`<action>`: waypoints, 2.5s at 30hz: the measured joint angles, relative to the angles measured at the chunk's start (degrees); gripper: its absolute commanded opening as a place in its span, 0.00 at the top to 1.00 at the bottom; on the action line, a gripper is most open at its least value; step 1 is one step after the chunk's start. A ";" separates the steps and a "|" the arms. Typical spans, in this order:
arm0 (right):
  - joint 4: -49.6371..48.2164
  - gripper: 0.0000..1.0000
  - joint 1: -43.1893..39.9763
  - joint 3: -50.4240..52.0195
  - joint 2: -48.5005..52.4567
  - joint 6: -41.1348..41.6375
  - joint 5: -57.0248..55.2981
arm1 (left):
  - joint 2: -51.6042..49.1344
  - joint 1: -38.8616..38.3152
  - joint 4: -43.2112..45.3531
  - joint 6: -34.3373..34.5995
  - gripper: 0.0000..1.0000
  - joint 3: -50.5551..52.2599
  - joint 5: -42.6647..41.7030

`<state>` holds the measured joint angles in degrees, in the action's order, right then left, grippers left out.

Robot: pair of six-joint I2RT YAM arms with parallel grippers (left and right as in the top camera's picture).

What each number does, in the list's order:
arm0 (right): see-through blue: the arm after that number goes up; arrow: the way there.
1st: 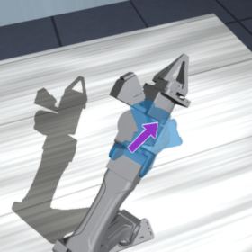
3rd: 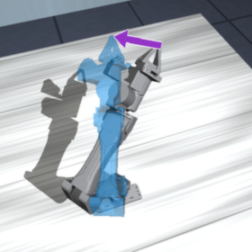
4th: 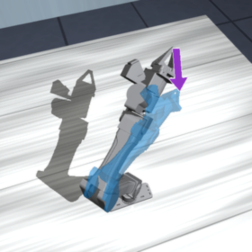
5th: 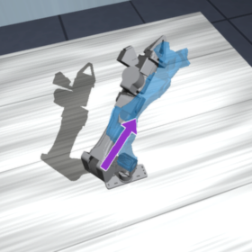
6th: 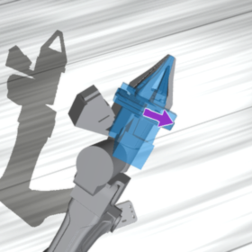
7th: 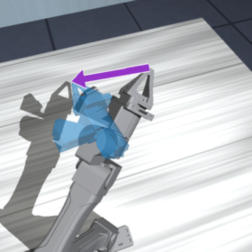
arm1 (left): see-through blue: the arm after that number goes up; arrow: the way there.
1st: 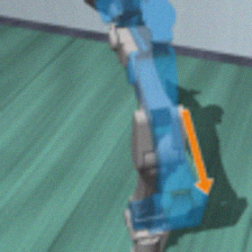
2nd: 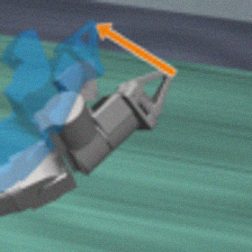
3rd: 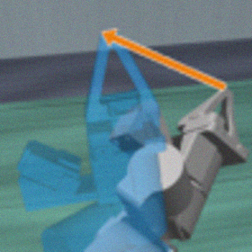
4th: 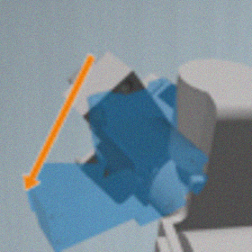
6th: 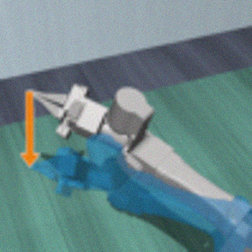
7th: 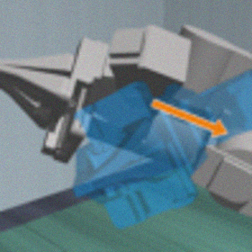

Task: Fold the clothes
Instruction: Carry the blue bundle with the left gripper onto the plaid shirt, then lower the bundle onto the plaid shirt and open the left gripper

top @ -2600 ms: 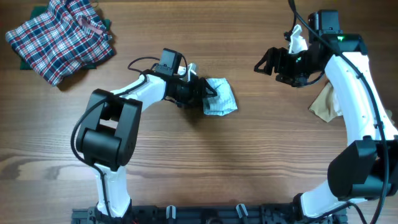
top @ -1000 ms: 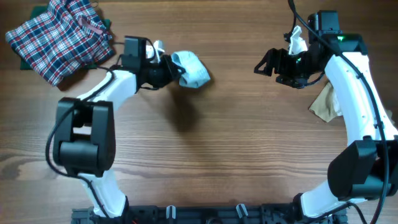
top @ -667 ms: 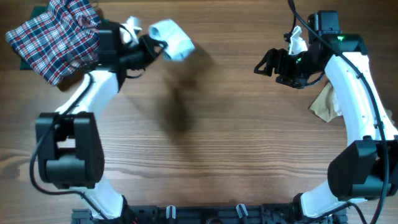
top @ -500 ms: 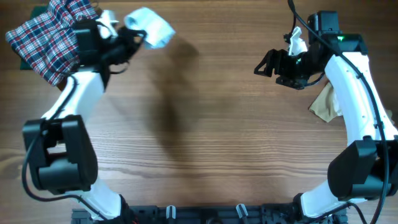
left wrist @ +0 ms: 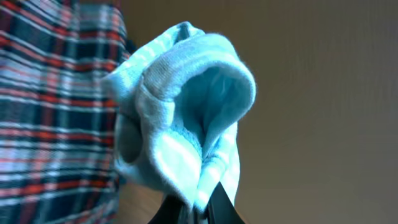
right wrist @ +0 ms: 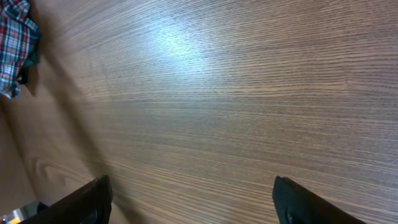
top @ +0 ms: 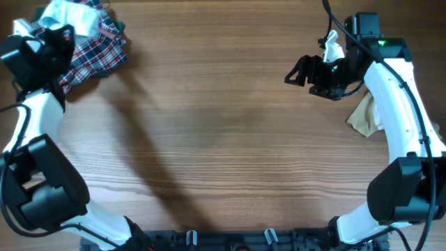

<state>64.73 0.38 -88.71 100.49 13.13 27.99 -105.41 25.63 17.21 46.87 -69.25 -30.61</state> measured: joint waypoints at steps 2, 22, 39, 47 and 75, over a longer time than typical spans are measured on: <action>-0.02 0.17 0.00 0.00 0.00 0.00 0.00 | 0.00 0.87 -0.13 0.00 0.96 0.00 0.72; 1.66 0.17 0.00 0.00 0.00 0.24 0.00 | -3.43 4.13 5.20 3.80 0.96 0.00 11.98; 2.60 0.17 0.00 0.00 0.00 0.24 0.00 | -15.74 4.13 11.17 9.14 0.29 -0.24 8.83; 2.73 0.17 0.00 0.00 0.00 0.22 0.00 | -15.78 4.15 11.74 9.40 0.01 -0.79 6.51; 3.08 0.16 0.00 0.00 0.00 -1.33 0.00 | 10.27 5.29 -20.74 6.29 0.51 -1.44 1.64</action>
<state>67.81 0.38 -88.71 100.49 11.79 27.99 -95.13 30.92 -3.53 53.17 -70.70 -28.97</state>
